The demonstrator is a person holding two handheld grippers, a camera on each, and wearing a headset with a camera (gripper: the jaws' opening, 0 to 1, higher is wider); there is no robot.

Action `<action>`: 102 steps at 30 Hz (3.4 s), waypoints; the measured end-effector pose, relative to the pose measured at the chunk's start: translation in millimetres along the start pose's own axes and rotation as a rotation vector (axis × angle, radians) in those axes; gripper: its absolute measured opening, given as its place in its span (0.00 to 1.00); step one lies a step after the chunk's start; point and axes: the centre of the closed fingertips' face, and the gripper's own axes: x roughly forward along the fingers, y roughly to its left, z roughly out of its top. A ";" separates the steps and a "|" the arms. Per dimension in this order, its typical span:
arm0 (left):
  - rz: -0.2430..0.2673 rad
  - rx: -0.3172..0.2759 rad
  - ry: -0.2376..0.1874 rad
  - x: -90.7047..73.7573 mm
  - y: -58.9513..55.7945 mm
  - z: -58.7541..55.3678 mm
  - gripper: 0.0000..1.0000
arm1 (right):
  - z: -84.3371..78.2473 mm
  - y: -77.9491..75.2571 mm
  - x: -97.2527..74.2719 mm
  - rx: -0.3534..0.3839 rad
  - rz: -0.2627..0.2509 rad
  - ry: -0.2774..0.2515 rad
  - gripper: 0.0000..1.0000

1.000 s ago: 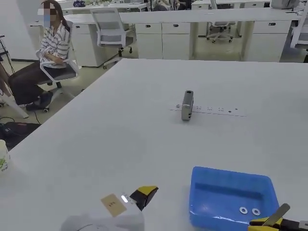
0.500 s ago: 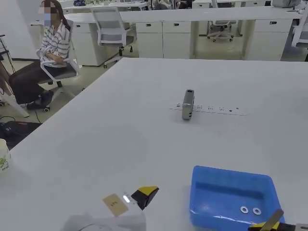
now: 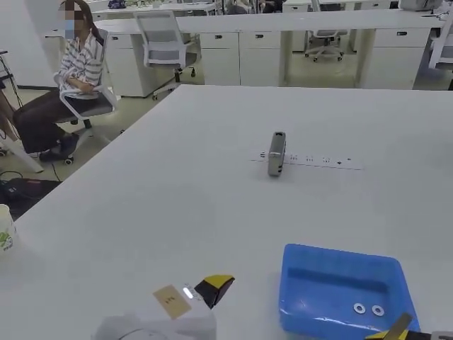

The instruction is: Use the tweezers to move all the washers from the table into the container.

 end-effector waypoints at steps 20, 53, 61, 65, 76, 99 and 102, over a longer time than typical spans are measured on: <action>-0.006 0.013 0.024 1.7 -0.8 -4.9 0.78 | -6.6 21.9 11.3 -0.345 0.035 0.091 0.03; -0.002 0.019 0.025 1.1 -1.0 -4.7 0.77 | 80.2 50.8 -4.4 -0.456 0.022 -0.033 0.03; 0.005 0.016 0.022 0.5 0.8 -4.4 0.77 | 91.3 18.4 -6.0 -0.240 -0.041 -0.082 0.03; 0.006 0.017 0.023 0.3 1.1 -4.6 0.77 | 96.0 -3.3 -8.4 -0.155 -0.071 -0.102 0.03; 0.006 0.017 0.028 0.1 1.2 -5.3 0.76 | 82.9 -45.1 3.9 0.124 -0.091 -0.084 0.03; 0.003 0.017 0.044 -0.2 0.3 -7.1 0.75 | 49.5 -78.7 34.3 0.229 -0.121 -0.013 0.03; 0.005 0.017 0.046 -0.3 0.9 -7.6 0.75 | 48.1 -77.9 34.5 0.214 -0.123 -0.007 0.03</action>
